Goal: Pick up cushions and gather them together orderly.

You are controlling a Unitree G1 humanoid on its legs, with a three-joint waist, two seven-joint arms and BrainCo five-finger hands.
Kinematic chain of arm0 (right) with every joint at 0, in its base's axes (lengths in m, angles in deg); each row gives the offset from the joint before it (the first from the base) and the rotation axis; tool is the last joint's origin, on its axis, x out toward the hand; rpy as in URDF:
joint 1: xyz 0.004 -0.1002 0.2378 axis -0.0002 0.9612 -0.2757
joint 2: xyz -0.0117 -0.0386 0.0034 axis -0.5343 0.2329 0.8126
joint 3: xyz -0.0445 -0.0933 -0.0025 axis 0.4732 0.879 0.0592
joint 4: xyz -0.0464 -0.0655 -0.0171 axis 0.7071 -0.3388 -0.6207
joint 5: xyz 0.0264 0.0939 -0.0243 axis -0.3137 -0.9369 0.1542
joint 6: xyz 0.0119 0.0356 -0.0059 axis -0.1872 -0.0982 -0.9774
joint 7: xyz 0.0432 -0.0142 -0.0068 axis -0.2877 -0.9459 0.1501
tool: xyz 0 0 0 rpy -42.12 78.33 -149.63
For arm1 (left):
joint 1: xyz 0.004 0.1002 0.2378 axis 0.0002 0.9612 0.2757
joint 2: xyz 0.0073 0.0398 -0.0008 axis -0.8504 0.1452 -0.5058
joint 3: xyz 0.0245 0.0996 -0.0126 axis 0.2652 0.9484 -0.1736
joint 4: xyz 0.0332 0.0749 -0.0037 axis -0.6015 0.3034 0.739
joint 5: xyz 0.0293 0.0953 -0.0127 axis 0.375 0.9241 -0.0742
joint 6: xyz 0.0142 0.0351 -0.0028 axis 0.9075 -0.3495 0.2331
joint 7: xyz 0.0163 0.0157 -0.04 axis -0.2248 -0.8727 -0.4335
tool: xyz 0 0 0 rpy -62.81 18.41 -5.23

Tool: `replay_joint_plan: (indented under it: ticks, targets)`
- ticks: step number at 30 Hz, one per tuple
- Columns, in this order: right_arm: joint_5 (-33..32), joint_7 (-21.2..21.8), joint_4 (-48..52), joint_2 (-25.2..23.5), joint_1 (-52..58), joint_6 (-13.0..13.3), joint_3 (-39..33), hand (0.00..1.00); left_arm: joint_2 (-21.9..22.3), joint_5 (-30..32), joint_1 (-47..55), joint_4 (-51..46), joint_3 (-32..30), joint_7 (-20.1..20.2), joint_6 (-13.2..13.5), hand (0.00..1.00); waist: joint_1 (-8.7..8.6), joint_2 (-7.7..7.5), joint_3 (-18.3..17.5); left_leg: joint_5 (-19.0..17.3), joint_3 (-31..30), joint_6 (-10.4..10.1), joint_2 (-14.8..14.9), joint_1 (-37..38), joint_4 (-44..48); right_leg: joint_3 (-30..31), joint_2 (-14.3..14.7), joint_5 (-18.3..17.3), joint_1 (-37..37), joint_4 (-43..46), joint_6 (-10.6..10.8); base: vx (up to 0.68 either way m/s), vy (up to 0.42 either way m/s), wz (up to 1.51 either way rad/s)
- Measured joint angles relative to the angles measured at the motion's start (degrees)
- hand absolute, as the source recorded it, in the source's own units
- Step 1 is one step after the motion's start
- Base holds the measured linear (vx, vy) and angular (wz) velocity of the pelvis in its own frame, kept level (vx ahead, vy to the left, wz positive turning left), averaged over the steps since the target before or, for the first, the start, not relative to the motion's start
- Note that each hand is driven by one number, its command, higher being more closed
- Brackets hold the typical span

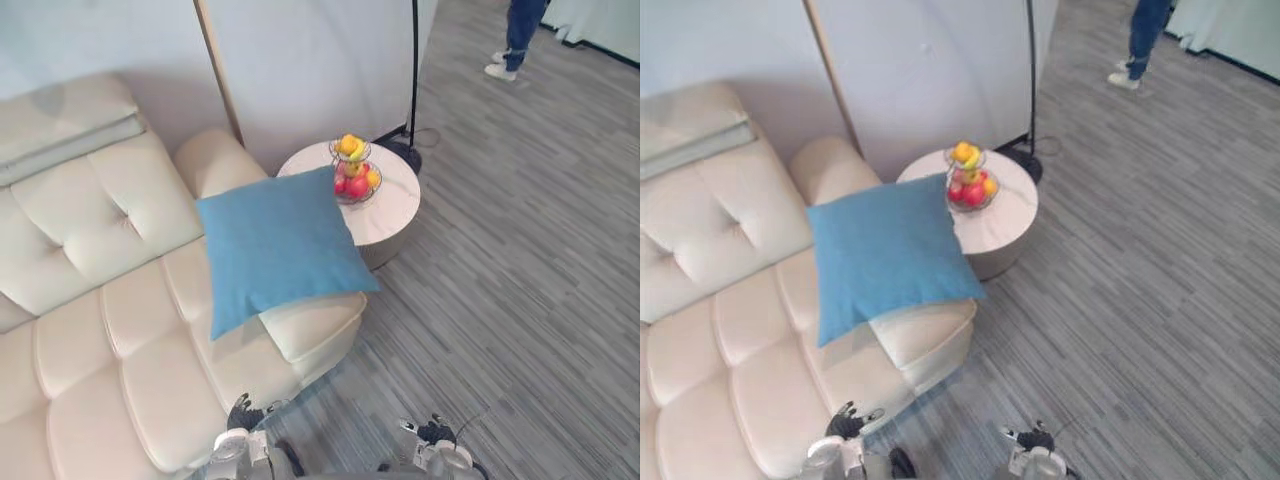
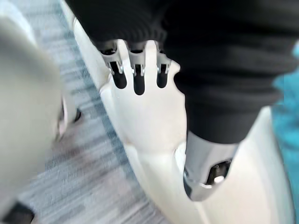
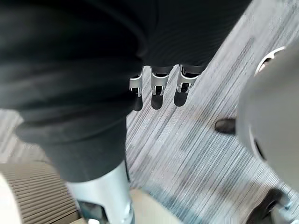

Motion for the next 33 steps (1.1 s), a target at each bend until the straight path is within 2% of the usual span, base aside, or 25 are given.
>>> replay_joint_plan:
  ticks: [3, 5, 6, 7, 8, 9, 11, 12, 13, 14, 15, 16, 17, 19, 23, 25, 27, 29, 31, 33]
  targets:
    - [0.4, 0.0, -0.3, 0.0, -0.1, 0.0, 0.0, 0.0, -0.4, 0.0, 0.0, 0.7, 0.0, 0.1, 0.0, 0.0, -0.1, -0.02, -0.4, 1.9, -1.6, 0.2, -1.7, 1.4, -5.1, -0.6, -0.9, 0.1, -1.7, 4.8, 0.0, 0.05, 0.038, 0.41]
    - [0.4, 0.0, 0.1, 0.4, -0.2, 0.0, 0.0, 0.0, -0.4, 0.0, -0.1, 1.6, 0.1, 0.2, 0.0, 0.0, -0.17, 0.0, -0.2, 1.8, -4.3, 0.5, -2.2, 3.1, -6.8, 1.1, -2.8, 0.1, -6.0, 18.7, -0.1, 0.03, 0.042, 0.53]
    - [0.4, 0.0, 0.3, 0.4, 0.2, 0.2, -0.1, 0.0, -0.9, 0.1, -0.4, 1.6, 0.3, 0.2, 0.0, 0.0, -0.75, -0.85, 0.5, 1.2, -6.7, 0.9, -2.7, 4.8, -7.1, 4.4, -4.1, 0.9, -9.5, 28.8, -1.3, 0.05, -0.024, 0.92]
    - [0.4, 0.1, 0.4, 0.4, 0.4, 0.3, -0.1, 0.0, -2.0, 0.1, -0.9, 2.0, 0.7, 0.2, -0.4, 0.0, -1.44, -1.73, 0.8, -0.1, -9.2, 1.6, -3.0, 5.4, -6.9, 10.5, -3.8, -2.4, -12.9, 35.8, -1.6, 0.07, -0.062, 1.29]
    - [0.4, 0.1, 0.4, 0.2, 0.7, 0.5, 0.1, 0.0, -2.1, 0.5, -1.0, 1.7, 0.6, 0.2, -0.3, 0.0, -1.49, -2.44, 0.9, -0.6, -11.7, 1.4, -2.9, 5.8, -6.3, 15.5, -1.5, -6.6, -16.0, 36.9, -1.9, 0.06, -0.079, 1.12]
    - [0.4, 0.1, 0.4, 0.3, 0.8, 0.5, 0.1, 0.0, -2.1, 0.6, -1.0, 1.8, 0.6, 0.2, -0.2, 0.0, -1.5, -2.43, 0.9, -0.6, -12.3, 1.4, -2.9, 5.8, -6.3, 16.6, -0.7, -7.3, -17.0, 36.2, -2.0, 0.05, -0.057, 0.98]
    - [0.3, 0.1, 0.4, 0.8, 1.0, 0.8, 0.5, 0.0, -1.9, 1.0, -1.0, 1.8, 0.5, 0.1, -0.2, 0.0, -1.61, -2.16, 0.9, -1.1, -15.3, 1.0, -2.8, 5.9, -5.9, 22.2, 2.8, -7.6, -19.4, 29.3, -2.4, 0.07, -0.068, 0.77]
    - [0.3, 0.1, 0.2, 0.9, 1.3, 0.7, 0.8, 0.0, -2.0, 1.1, -0.9, 1.8, 0.3, 0.1, -0.2, 0.0, -1.74, -2.44, 0.8, -1.5, -16.4, 0.2, -3.2, 5.8, -5.4, 24.1, 4.0, -4.7, -19.3, 23.2, -2.4, 0.13, -0.093, 0.75]
    - [0.1, 0.0, 0.2, 0.2, 2.4, 0.7, 1.0, 0.0, -2.3, 1.0, -0.9, 1.6, -0.3, 0.1, -0.1, 0.0, -1.68, -4.06, 0.1, -2.1, -17.7, -0.7, -4.7, 6.0, -5.0, 25.2, 3.8, 2.0, -19.3, 17.0, -2.9, 0.19, -0.14, 0.65]
    - [0.2, 0.0, 0.2, 0.3, 2.6, 0.6, 1.0, 0.0, -1.7, 1.0, -0.6, 1.7, -0.7, -0.2, -0.1, 0.0, -1.3, -3.63, -1.0, -2.4, -18.4, -1.6, -4.4, 6.3, -4.5, 24.7, 3.4, -0.7, -18.0, 15.9, -1.3, 0.26, -0.161, 0.37]
    - [0.2, 0.0, 0.2, 1.1, 2.5, 0.4, 1.1, 0.0, -0.7, 1.0, -0.1, 1.7, -1.0, -0.3, -0.1, 0.0, -1.29, -2.03, -1.8, -2.5, -18.4, -1.9, -3.4, 5.9, -4.3, 23.7, 4.0, -0.7, -17.4, 13.9, -1.3, 0.25, -0.135, 0.12]
    - [0.2, 0.0, 0.2, 1.6, 2.5, 0.3, 1.2, 0.0, 0.0, 1.0, 0.0, 1.7, -1.4, -0.3, -0.1, 0.0, -1.25, -1.52, -2.1, -2.5, -18.5, -2.3, -2.7, 5.8, -4.4, 23.3, 4.5, -0.5, -17.1, 12.7, -1.3, 0.25, -0.088, 0.11]
    - [0.2, -0.1, 0.2, 2.5, 2.6, 0.2, 1.2, 0.0, 1.4, 0.9, 0.2, 1.7, -2.7, -0.5, -0.1, 0.0, -1.23, 0.39, -2.9, -2.5, -19.1, -2.9, -1.5, 5.9, -5.2, 22.0, 5.8, -0.1, -15.9, 10.4, -1.8, 0.2, -0.067, 0.14]
    - [0.1, -0.1, 0.2, 2.7, 3.2, 0.1, 1.0, 0.0, 2.1, 0.9, 0.1, 1.7, -2.9, -0.5, 0.0, 0.0, -1.24, 0.81, -3.1, -2.2, -19.9, -3.4, -0.4, 7.1, -5.9, 20.7, 6.8, 0.2, -13.7, 8.9, -2.0, 0.25, -0.095, 0.27]
    - [-0.4, -0.3, 0.5, 2.7, 3.2, 0.1, 0.6, 0.0, 1.6, -0.7, -0.2, 1.6, -5.2, -1.1, -0.1, 0.0, -1.27, -0.37, -4.0, -1.8, -20.1, -4.1, 1.1, 9.5, -7.4, 18.8, 8.1, 0.6, -9.3, 5.1, -2.6, 0.13, -0.061, 0.14]
    - [-1.5, -0.5, 0.9, 3.4, 3.0, 0.1, -0.7, 0.0, 0.3, -1.4, -0.5, 1.5, -5.4, -1.3, -0.1, 0.0, -1.34, -0.85, -4.4, -1.8, -20.0, -4.1, 1.1, 9.2, -7.6, 18.9, 8.1, 1.4, -8.8, 3.4, -2.2, 0.05, 0.02, 0.04]
    - [-2.2, -0.6, 5.5, 5.0, 3.1, 0.1, -3.6, 0.0, -2.9, -2.3, -0.6, -0.5, -8.3, -1.4, -0.2, 0.0, -1.49, -1.04, -4.5, -1.8, -19.7, -4.1, 0.5, 9.0, -7.9, 19.2, 7.7, 2.8, -8.3, 1.1, -1.7, 0.01, 0.063, -0.07]
    - [-2.2, -0.6, 7.9, 6.5, 3.1, 0.1, -4.8, 0.0, -5.2, -2.5, -1.1, -1.5, -9.6, -1.6, -0.2, 0.0, -1.58, -0.96, -4.5, -1.8, -19.7, -4.1, 0.2, 8.9, -7.9, 19.4, 7.4, 3.4, -8.1, 0.2, -1.4, -0.02, 0.046, -0.06]
    - [-2.2, -0.8, 12.0, 9.3, 3.0, 0.3, -6.7, 0.0, -10.0, -2.5, -2.1, -3.5, -10.0, -2.3, -0.1, 0.0, -1.98, -0.63, -4.5, -1.7, -19.7, -4.1, -0.3, 8.9, -8.0, 19.4, 7.1, 4.7, -7.0, -2.0, -1.0, -0.04, 0.056, 0.02]
    - [-2.2, -1.0, 13.9, 10.5, 2.6, 0.4, -6.8, 0.0, -11.8, -2.6, -2.5, -4.4, -10.6, -2.4, 0.0, 0.0, -2.28, -0.4, -4.6, -1.7, -19.7, -4.1, -0.5, 8.9, -8.1, 19.4, 7.0, 5.5, -6.6, -3.3, -0.9, -0.04, 0.027, -0.03]
